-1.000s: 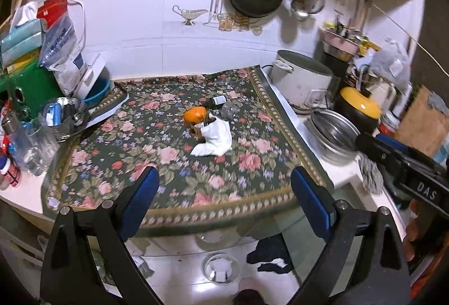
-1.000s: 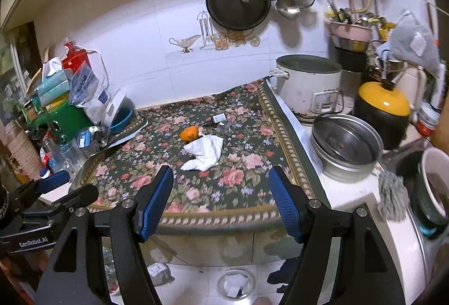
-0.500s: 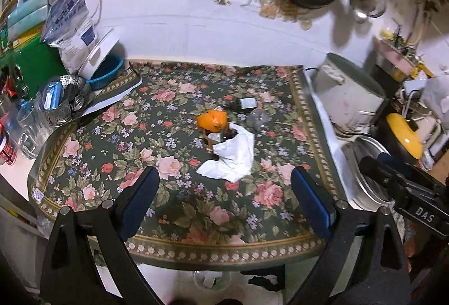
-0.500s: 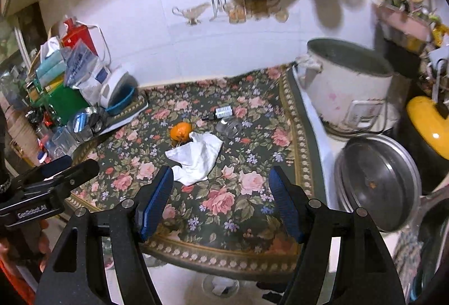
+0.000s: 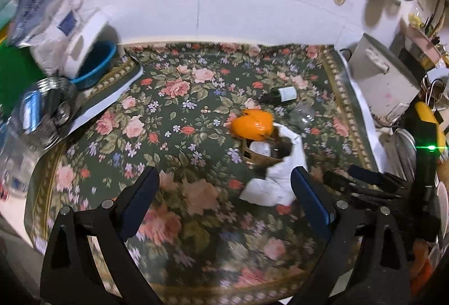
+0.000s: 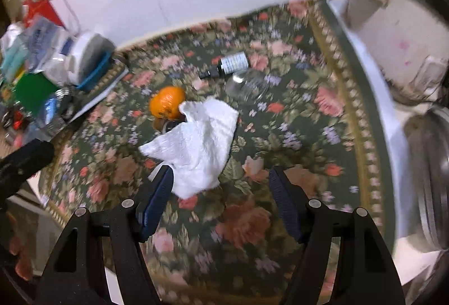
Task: Collect trash
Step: 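Close the left tool on the orange peel while the right tool grasps the white tissue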
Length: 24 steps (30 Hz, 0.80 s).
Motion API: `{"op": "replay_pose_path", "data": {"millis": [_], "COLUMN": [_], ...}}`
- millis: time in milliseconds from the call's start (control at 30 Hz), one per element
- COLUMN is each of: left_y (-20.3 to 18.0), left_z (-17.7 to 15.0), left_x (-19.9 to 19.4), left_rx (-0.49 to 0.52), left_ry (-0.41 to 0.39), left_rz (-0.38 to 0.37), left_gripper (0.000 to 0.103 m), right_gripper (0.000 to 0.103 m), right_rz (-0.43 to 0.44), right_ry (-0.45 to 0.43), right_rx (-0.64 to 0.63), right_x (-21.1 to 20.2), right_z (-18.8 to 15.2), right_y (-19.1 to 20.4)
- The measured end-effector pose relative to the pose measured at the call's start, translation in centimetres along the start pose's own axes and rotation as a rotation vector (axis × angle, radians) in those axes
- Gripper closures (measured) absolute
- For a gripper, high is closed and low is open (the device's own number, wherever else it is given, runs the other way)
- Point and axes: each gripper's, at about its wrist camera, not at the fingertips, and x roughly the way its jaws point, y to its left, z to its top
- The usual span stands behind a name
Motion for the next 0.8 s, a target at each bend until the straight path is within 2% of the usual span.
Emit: {"op": "replay_pose_path", "data": {"millis": [200, 333, 367, 400, 433, 500, 667, 733, 800], "left_y": [1.8, 1.6, 1.4, 1.1, 0.9, 0.5, -1.1, -1.7, -2.1], "left_z": [2.2, 3.5, 3.8, 4.1, 4.4, 5.0, 6.0, 6.1, 6.1], "left_x": [4.7, 7.7, 8.6, 9.5, 10.2, 11.4, 14.1, 14.9, 15.5], "left_rx": [0.045, 0.067, 0.074, 0.078, 0.079, 0.071, 0.058, 0.065, 0.07], "left_ry": [0.074, 0.116, 0.128, 0.142, 0.152, 0.171, 0.202, 0.215, 0.225], "left_rz": [-0.044, -0.106, -0.123, -0.136, -0.15, -0.181, -0.23, -0.228, -0.228], "left_gripper": [0.008, 0.008, 0.008, 0.008, 0.008, 0.008, 0.009, 0.015, 0.025], "right_gripper": [0.039, 0.062, 0.064, 0.07, 0.084, 0.094, 0.095, 0.096, 0.096], "right_rz": [0.012, 0.031, 0.016, 0.02, 0.02, 0.008, -0.065, -0.087, -0.107], "right_ry": [0.096, 0.145, 0.127, 0.13, 0.134, 0.14, 0.107, 0.09, 0.069], "right_rx": [0.076, 0.081, 0.065, 0.055, 0.051, 0.049, 0.07, 0.104, 0.141], "right_x": [5.4, 7.2, 7.0, 7.1, 7.1, 7.3, 6.1, 5.3, 4.3], "right_z": [0.4, 0.1, 0.0, 0.1, 0.0, -0.1, -0.1, -0.1, -0.1], "right_y": [0.2, 0.8, 1.1, 1.3, 1.5, 1.6, 0.4, -0.5, -1.7]}}
